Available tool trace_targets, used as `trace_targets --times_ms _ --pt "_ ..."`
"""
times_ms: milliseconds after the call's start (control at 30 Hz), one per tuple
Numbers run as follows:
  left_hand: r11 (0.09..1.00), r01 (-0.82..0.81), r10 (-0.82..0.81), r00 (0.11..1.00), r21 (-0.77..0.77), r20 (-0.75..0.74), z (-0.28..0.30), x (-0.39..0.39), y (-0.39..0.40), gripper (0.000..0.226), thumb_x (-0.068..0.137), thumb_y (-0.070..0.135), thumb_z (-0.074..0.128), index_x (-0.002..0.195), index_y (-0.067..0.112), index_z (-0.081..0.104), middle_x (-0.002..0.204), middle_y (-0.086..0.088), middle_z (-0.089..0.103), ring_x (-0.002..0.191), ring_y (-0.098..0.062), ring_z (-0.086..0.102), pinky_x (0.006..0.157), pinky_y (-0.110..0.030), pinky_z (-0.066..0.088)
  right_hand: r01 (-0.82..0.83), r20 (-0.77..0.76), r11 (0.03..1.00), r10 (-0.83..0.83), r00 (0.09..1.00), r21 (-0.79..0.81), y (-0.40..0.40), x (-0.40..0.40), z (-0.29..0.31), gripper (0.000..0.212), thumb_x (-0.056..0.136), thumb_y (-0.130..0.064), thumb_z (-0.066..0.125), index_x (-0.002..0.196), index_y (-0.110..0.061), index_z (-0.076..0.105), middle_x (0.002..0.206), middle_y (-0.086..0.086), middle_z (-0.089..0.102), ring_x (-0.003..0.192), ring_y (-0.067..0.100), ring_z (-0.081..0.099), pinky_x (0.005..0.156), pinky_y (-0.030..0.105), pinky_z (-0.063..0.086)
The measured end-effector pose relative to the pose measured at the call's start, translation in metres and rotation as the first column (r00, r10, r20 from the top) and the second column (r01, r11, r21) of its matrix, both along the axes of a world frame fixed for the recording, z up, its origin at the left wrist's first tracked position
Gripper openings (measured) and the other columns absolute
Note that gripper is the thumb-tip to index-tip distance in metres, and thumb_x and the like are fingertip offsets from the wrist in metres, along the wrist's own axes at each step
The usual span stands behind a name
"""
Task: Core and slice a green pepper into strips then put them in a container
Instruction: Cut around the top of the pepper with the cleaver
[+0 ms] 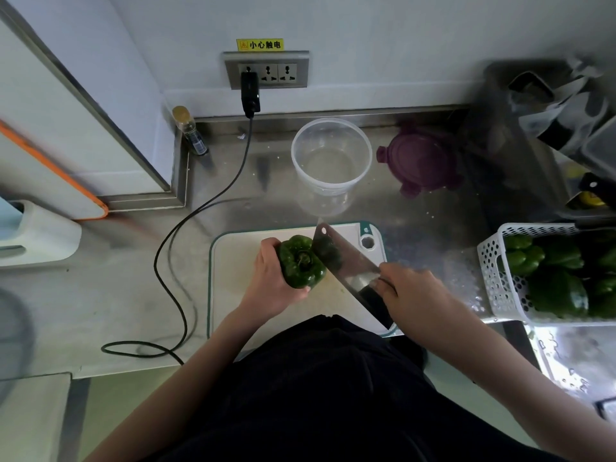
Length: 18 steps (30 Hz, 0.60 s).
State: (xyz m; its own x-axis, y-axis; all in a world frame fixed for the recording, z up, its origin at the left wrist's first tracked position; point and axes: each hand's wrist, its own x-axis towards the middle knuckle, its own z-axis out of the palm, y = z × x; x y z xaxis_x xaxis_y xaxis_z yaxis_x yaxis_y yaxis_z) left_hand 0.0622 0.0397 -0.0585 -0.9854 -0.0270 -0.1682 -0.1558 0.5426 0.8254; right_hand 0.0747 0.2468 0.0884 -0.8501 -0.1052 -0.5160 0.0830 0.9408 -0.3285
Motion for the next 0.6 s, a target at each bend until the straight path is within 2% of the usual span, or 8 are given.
trace_targets --times_ms 133,233,333,467,600 --pt "1.0 0.005 -0.005 1.0 0.01 0.019 0.0 -0.001 0.001 0.08 0.057 0.015 0.085 0.112 0.014 0.027 0.113 -0.006 0.038 0.106 -0.023 0.043 0.084 -0.032 0.039 -0.018 -0.024 0.999 0.019 1.0 0.047 -0.005 0.001 0.0 0.024 0.101 -0.03 0.036 0.08 -0.018 0.041 0.075 0.006 0.055 0.066 0.023 0.056 0.066 0.041 0.052" --pt "1.0 -0.003 0.003 1.0 0.007 0.001 0.0 -0.001 0.003 0.077 0.056 0.012 0.085 0.107 0.014 0.027 0.11 -0.005 0.037 0.103 -0.021 0.042 0.081 -0.03 0.037 -0.036 -0.034 0.995 0.039 0.999 0.088 -0.01 0.001 -0.001 0.016 0.098 -0.019 0.039 0.082 -0.017 0.039 0.074 0.005 0.052 0.067 0.025 0.055 0.065 0.041 0.052" --pt "1.0 -0.006 0.005 1.0 -0.003 -0.019 -0.001 -0.002 0.005 0.077 0.056 0.009 0.085 0.105 0.013 0.026 0.108 -0.006 0.037 0.1 -0.022 0.043 0.078 -0.028 0.035 -0.068 -0.032 0.994 0.071 0.997 0.084 -0.016 0.002 -0.002 0.018 0.097 -0.013 0.039 0.083 -0.021 0.032 0.069 0.0 0.045 0.066 0.024 0.053 0.061 0.036 0.048" --pt "1.0 -0.013 0.013 1.0 0.004 0.004 0.0 -0.003 0.007 0.075 0.058 0.01 0.083 0.105 0.016 0.024 0.109 -0.005 0.036 0.103 -0.021 0.04 0.078 -0.027 0.034 -0.112 -0.024 0.99 0.114 0.993 0.089 -0.019 -0.004 -0.005 0.02 0.098 -0.011 0.038 0.084 -0.022 0.028 0.068 -0.002 0.04 0.067 0.025 0.049 0.06 0.034 0.04" --pt "0.999 -0.033 0.033 0.999 0.021 0.031 0.003 -0.005 0.01 0.073 0.061 0.008 0.081 0.105 0.017 0.024 0.109 -0.002 0.034 0.104 -0.02 0.038 0.08 -0.027 0.034 -0.097 -0.022 0.993 0.098 0.995 0.062 -0.016 -0.009 -0.011 0.021 0.098 -0.013 0.036 0.082 -0.023 0.028 0.069 0.0 0.043 0.068 0.025 0.053 0.059 0.034 0.043"
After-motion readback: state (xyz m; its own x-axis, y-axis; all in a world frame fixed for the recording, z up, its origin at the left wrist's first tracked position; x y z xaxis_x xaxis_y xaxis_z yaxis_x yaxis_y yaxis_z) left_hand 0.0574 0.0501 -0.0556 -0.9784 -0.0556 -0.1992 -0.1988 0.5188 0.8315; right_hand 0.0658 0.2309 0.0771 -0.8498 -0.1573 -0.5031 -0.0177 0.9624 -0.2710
